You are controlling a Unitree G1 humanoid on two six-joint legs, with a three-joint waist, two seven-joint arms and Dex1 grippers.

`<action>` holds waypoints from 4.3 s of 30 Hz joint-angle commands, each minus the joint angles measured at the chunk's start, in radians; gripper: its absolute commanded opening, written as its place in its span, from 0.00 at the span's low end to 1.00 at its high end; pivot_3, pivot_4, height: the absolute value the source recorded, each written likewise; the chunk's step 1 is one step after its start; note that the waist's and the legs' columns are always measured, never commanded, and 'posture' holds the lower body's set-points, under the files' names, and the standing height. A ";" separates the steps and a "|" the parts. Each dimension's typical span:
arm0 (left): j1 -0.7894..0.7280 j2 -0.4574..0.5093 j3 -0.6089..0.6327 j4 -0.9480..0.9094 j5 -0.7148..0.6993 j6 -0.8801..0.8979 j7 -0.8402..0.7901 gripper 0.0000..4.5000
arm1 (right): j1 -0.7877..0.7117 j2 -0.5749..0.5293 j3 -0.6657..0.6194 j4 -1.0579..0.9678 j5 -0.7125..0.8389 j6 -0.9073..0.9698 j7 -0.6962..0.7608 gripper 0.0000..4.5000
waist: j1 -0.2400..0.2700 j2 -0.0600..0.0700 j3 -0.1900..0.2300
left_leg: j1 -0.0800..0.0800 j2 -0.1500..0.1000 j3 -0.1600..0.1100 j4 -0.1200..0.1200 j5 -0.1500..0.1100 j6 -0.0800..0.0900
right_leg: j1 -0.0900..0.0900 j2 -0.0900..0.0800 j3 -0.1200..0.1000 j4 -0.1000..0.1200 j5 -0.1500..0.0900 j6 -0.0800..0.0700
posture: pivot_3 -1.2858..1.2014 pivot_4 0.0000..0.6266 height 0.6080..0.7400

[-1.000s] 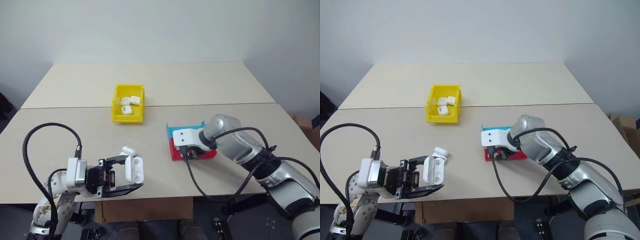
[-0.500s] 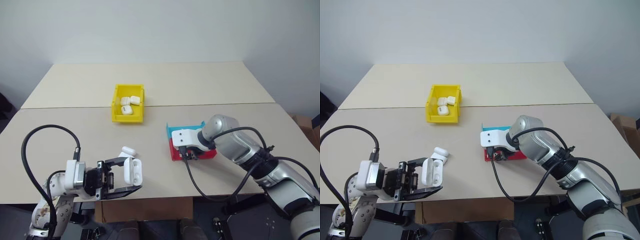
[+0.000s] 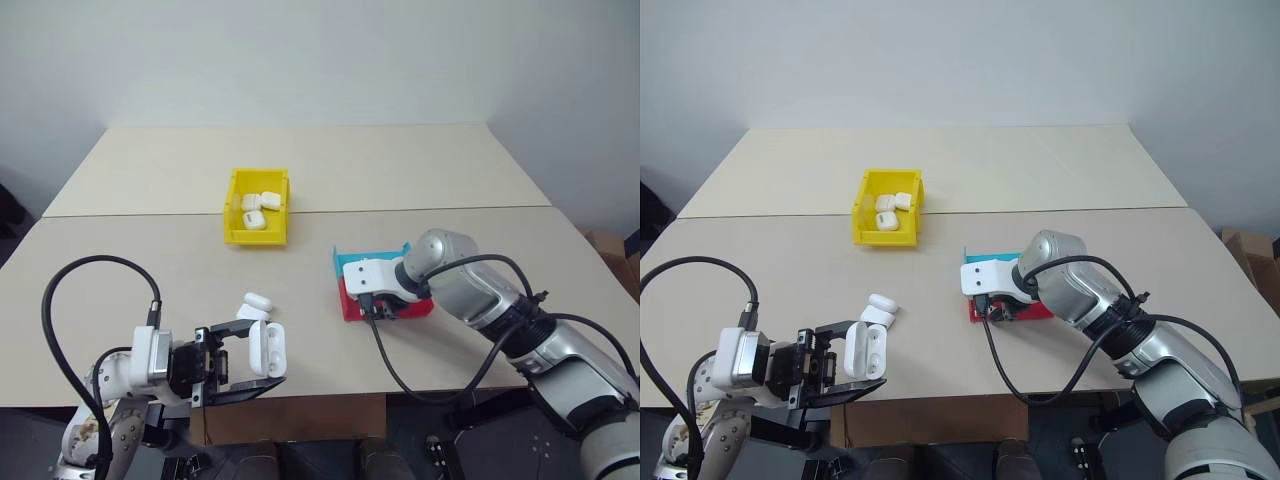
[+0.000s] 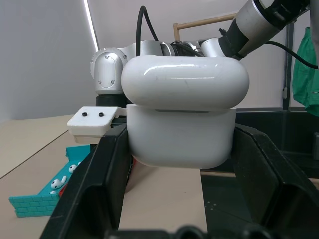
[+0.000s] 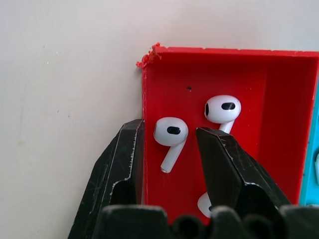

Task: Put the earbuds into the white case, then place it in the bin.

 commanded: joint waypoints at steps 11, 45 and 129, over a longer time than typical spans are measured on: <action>-0.017 -0.012 -0.001 -0.030 0.007 -0.015 0.004 0.62 | -0.038 0.003 -0.028 -0.017 -0.006 -0.012 0.026 0.45 | 0.000 0.000 0.000 | 0.000 0.000 0.000 0.000 0.000 0.000 | 0.000 0.000 0.000 0.000 0.000 0.000 | 0.52 0.24 1.00; -0.008 -0.008 -0.004 -0.042 0.017 -0.014 0.010 0.62 | -0.043 0.012 -0.015 0.012 -0.022 -0.038 0.026 0.24 | 0.000 0.000 0.000 | 0.000 0.000 0.000 0.000 0.000 0.000 | 0.000 0.000 0.000 0.000 0.000 0.000 | 0.52 0.24 1.00; -0.555 -0.082 -0.044 -0.015 -0.156 0.452 0.216 0.62 | 0.223 0.348 -0.669 -0.187 0.823 -0.775 -0.149 0.13 | -0.010 0.000 0.000 | 0.001 0.001 -0.003 0.000 0.000 0.000 | 0.002 0.003 0.001 0.001 0.000 0.000 | 0.52 0.24 1.00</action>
